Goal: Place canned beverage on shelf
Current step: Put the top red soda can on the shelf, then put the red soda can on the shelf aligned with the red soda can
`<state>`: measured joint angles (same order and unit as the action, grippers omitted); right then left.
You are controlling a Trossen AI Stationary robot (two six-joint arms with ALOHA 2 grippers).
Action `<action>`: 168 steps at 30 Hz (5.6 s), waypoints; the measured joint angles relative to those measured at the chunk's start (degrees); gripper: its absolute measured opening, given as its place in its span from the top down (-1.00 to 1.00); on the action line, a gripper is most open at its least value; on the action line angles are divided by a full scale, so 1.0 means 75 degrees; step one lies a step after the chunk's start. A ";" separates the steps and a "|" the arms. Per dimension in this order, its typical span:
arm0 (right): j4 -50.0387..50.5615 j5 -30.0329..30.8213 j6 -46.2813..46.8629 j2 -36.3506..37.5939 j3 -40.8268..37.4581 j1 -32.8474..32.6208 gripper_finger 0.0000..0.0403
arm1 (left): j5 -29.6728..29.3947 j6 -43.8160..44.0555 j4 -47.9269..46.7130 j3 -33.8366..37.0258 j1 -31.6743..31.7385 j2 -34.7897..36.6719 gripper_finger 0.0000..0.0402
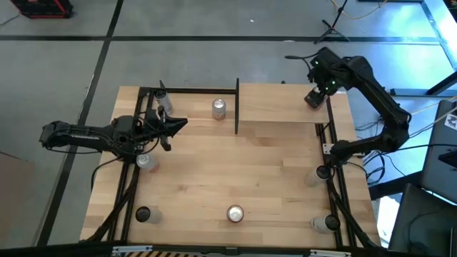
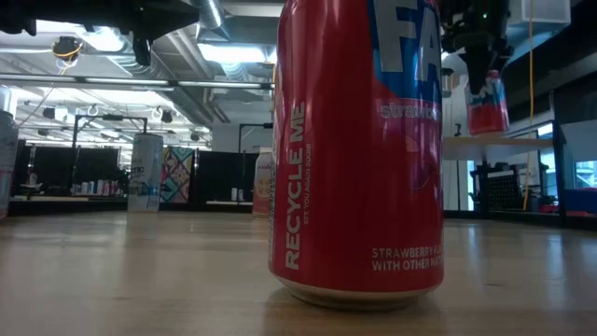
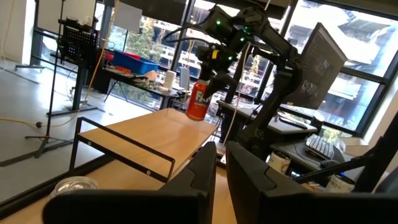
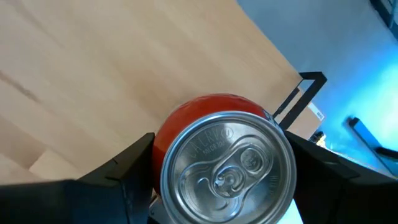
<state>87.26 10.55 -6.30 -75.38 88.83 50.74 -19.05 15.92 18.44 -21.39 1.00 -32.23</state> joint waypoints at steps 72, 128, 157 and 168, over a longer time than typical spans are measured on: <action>-0.3273 -0.1276 0.3045 -0.0940 0.1945 -0.7065 -0.84 | 0.0605 0.0010 0.0239 0.0000 -0.0001 -0.0159 0.70; -0.4394 0.0198 0.4874 -0.4100 0.0170 -1.0978 -0.83 | -0.0140 0.3442 -0.0501 -0.3261 -0.5509 -0.8215 0.13; -0.6813 -0.0236 0.5811 -0.4315 -0.0832 -1.1140 -0.83 | -0.0191 0.2570 -0.0853 -0.4893 -0.4528 -0.9812 0.13; -0.6398 -0.0265 0.5585 -0.4111 0.0093 -1.1168 -0.83 | 0.0174 0.2620 -0.1845 -0.4893 -0.4524 -0.8907 0.13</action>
<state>39.28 8.56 35.59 -106.21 89.53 -33.01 -17.75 35.57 4.60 -58.08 -32.93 -99.03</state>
